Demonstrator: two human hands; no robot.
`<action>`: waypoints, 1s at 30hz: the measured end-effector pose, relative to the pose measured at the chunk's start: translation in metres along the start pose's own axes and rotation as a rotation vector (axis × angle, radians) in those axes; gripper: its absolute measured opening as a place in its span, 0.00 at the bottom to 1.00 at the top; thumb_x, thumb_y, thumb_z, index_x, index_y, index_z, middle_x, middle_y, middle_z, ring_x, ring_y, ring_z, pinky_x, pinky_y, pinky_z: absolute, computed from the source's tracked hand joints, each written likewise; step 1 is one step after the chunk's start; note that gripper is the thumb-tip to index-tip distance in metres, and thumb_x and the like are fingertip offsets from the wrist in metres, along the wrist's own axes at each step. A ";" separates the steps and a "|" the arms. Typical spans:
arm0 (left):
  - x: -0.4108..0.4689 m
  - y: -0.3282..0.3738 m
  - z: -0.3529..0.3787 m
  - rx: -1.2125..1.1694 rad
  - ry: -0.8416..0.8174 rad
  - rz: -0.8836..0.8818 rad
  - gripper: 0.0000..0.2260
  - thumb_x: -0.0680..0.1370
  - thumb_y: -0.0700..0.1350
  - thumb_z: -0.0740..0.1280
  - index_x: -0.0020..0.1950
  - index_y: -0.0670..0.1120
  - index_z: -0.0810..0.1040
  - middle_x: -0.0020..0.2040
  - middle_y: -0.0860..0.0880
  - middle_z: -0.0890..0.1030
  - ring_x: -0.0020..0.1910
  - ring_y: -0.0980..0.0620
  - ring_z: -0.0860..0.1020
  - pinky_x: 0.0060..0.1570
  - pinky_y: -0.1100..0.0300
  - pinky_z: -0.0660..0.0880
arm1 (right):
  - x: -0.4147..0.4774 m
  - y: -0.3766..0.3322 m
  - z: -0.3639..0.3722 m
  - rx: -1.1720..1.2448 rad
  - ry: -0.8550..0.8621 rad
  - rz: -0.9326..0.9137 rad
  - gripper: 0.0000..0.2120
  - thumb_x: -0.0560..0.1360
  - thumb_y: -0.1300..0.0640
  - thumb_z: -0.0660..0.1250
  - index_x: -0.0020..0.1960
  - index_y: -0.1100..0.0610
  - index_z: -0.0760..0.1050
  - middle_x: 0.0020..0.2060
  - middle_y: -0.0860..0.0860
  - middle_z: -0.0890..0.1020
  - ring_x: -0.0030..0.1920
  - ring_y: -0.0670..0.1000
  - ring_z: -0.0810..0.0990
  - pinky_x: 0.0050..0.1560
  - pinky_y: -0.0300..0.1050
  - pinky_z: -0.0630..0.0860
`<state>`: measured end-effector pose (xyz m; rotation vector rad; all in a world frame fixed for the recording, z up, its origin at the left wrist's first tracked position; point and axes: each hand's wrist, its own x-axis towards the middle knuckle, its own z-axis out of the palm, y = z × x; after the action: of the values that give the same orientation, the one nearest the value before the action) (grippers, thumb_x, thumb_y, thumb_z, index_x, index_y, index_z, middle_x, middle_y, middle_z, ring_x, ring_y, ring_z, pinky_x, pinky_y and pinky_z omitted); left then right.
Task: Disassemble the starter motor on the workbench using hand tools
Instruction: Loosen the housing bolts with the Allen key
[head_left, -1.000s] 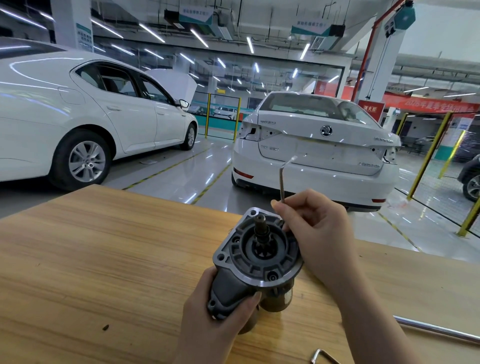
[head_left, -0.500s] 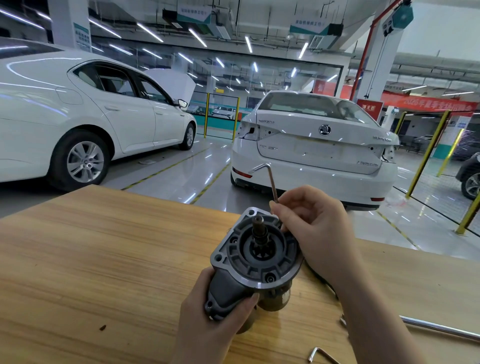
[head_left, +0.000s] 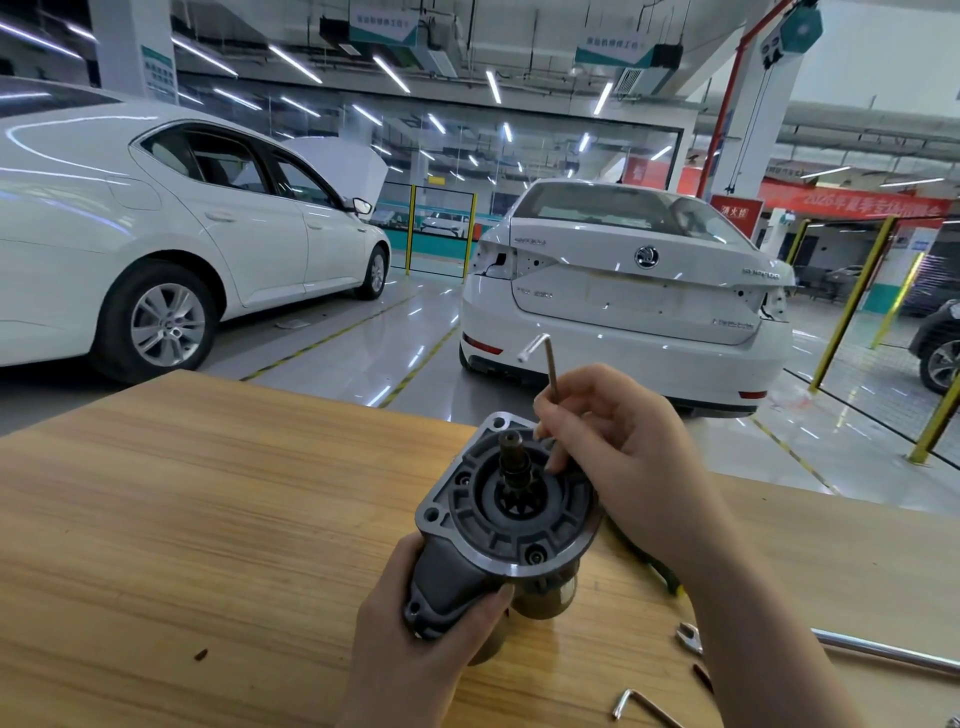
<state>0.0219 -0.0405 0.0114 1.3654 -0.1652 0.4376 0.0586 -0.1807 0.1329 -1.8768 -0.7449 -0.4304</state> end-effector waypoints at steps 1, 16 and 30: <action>0.000 0.001 0.000 -0.003 -0.001 -0.004 0.28 0.51 0.54 0.76 0.49 0.51 0.78 0.43 0.52 0.83 0.41 0.52 0.81 0.38 0.66 0.77 | 0.000 0.000 0.002 0.018 0.026 -0.003 0.07 0.67 0.45 0.69 0.41 0.46 0.74 0.34 0.43 0.81 0.31 0.42 0.80 0.33 0.33 0.75; 0.002 0.003 -0.001 -0.016 -0.021 -0.028 0.28 0.51 0.55 0.75 0.49 0.49 0.77 0.42 0.53 0.83 0.39 0.54 0.81 0.37 0.68 0.76 | 0.004 0.007 0.014 -0.108 0.159 -0.039 0.07 0.75 0.51 0.63 0.39 0.45 0.76 0.35 0.42 0.80 0.32 0.40 0.77 0.32 0.30 0.72; 0.004 0.002 -0.002 -0.034 -0.022 -0.052 0.30 0.51 0.55 0.75 0.51 0.48 0.77 0.44 0.53 0.83 0.42 0.55 0.82 0.38 0.68 0.76 | 0.006 0.012 0.015 -0.053 0.193 -0.046 0.07 0.75 0.58 0.65 0.41 0.49 0.76 0.37 0.43 0.82 0.29 0.41 0.75 0.32 0.32 0.74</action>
<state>0.0240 -0.0374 0.0145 1.3389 -0.1539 0.3751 0.0702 -0.1684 0.1218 -1.8394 -0.6534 -0.6559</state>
